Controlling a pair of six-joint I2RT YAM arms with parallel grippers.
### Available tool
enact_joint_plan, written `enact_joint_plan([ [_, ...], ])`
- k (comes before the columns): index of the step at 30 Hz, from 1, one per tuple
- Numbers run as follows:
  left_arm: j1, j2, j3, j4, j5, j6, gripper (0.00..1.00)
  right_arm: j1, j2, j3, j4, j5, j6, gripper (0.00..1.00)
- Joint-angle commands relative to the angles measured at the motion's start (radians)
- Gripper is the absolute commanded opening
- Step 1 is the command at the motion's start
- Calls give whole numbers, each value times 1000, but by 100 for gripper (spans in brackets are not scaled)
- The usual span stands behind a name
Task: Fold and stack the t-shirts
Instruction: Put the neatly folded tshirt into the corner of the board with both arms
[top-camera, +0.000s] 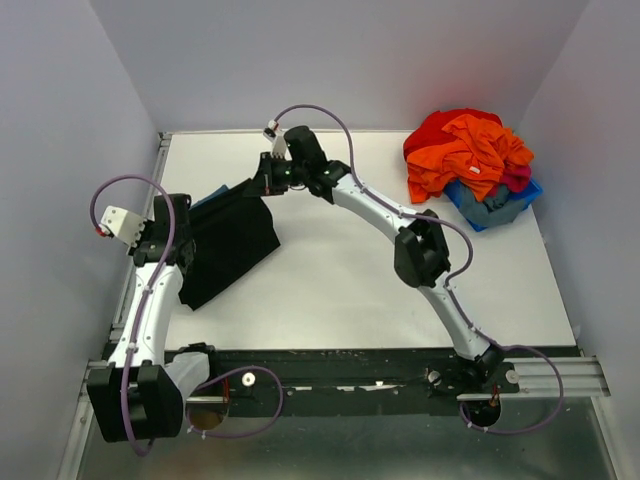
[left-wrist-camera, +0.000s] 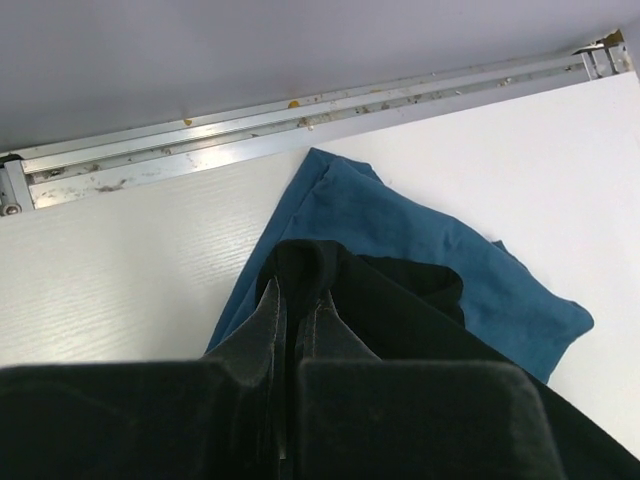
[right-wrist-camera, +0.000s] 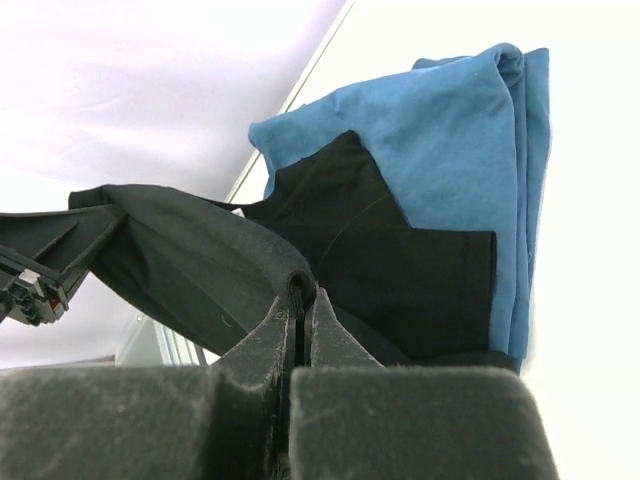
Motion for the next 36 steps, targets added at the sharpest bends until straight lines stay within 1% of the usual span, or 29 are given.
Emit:
enact_joint_plan([
  [1, 51, 50, 23, 38, -108, 28, 0, -33, 59, 80, 50, 64, 34, 1],
  [6, 99, 128, 41, 83, -88, 37, 0, -33, 111, 110, 162, 64, 103, 1],
  [11, 143, 193, 75, 136, -45, 55, 0, -32, 178, 175, 224, 85, 157, 1],
  [14, 157, 243, 79, 169, -25, 51, 0, -29, 209, 173, 308, 100, 203, 1],
  [18, 171, 335, 89, 207, -7, 40, 0, -21, 277, 265, 374, 137, 243, 5],
  [21, 192, 389, 112, 219, 24, 44, 0, -4, 264, 241, 443, 199, 238, 7],
  [23, 197, 406, 118, 244, 45, 60, 0, 9, 254, 224, 468, 251, 223, 9],
  [25, 198, 409, 132, 255, 53, 70, 0, 11, 263, 236, 491, 271, 233, 10],
  [28, 211, 427, 153, 259, 67, 60, 0, 11, 278, 253, 508, 295, 243, 8],
  [31, 224, 458, 179, 259, 98, 54, 0, 11, 275, 252, 514, 321, 238, 9],
  [32, 226, 473, 188, 265, 111, 58, 0, 11, 278, 249, 515, 332, 246, 15],
  [33, 229, 493, 201, 267, 122, 69, 8, 11, 280, 253, 503, 346, 250, 46],
  [34, 229, 521, 226, 243, 122, 72, 36, 11, 277, 250, 502, 366, 252, 93],
  [35, 229, 542, 268, 180, 110, 52, 69, 11, 274, 247, 508, 360, 244, 100],
  [36, 231, 581, 312, 122, 95, 44, 81, 11, 271, 249, 506, 357, 237, 100],
])
